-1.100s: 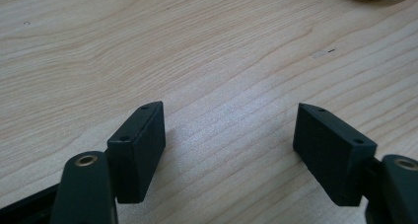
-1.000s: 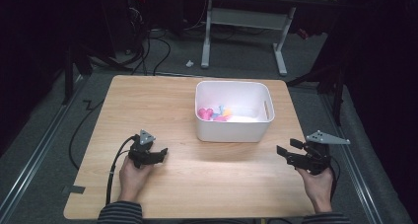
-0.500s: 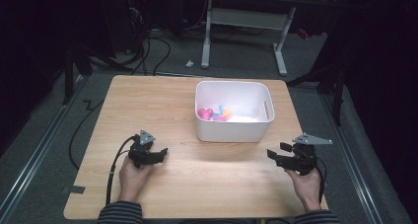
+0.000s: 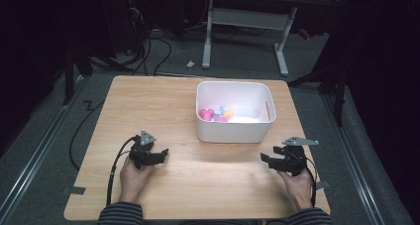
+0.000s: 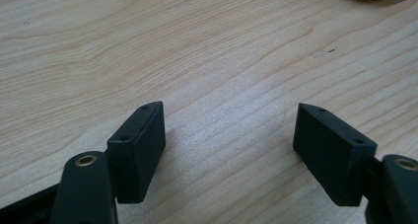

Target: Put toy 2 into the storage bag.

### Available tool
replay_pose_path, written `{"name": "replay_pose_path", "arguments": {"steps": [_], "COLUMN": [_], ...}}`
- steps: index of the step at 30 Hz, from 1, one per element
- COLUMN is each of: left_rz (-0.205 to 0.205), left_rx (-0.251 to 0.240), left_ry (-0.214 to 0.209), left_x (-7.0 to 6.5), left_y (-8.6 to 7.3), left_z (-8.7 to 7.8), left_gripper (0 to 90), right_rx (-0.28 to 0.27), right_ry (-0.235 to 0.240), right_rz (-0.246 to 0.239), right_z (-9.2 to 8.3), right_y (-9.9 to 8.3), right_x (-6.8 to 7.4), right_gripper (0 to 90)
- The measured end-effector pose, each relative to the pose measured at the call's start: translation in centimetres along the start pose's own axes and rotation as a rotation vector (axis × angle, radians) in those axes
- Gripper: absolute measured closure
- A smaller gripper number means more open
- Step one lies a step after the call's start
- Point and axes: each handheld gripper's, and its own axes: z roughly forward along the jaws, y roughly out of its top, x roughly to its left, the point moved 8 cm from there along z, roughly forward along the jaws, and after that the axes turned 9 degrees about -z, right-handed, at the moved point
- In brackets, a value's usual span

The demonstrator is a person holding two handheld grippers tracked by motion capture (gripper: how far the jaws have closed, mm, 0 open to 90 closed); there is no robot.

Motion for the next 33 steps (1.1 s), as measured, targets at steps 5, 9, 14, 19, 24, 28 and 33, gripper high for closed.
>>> {"name": "replay_pose_path", "arguments": {"steps": [5, 9, 14, 19, 24, 28, 33], "left_rz": [0.000, 0.000, 0.000, 0.000, 0.000, 0.000, -0.002], "left_rx": [0.000, 0.000, 0.000, 0.000, 0.000, 0.000, 0.000], "left_ry": [0.000, 0.000, 0.000, 0.000, 0.001, 0.000, -0.001], "left_x": [0.0, 0.0, 0.0, 0.0, 0.0, 0.0, 0.0], "left_y": [0.0, 0.0, 0.0, 0.0, 0.0, 0.0, 0.0], "left_z": [0.0, 0.0, 0.0, 0.0, 0.0, 0.0, 0.0], "left_gripper": [28.5, 28.5, 28.5, 28.6, 28.5, 28.5, 28.8], "right_rx": [0.020, 0.029, 0.047, 0.052, 0.064, 0.068, 0.075], "right_ry": [-0.008, -0.013, -0.018, -0.025, -0.033, -0.042, -0.054], "right_rz": [-0.018, -0.027, -0.038, -0.040, -0.037, -0.045, -0.041], "right_z": [0.9, 1.6, 2.4, 2.9, 3.3, 3.7, 4.2], "right_y": [-0.2, -0.5, -1.0, -1.5, -2.0, -2.2, -2.3], "right_x": [0.3, 0.3, 0.4, 0.1, 0.0, -0.2, -0.3], "right_gripper": [34.9, 34.9, 34.8, 34.8, 34.7, 34.7, 34.7]}}
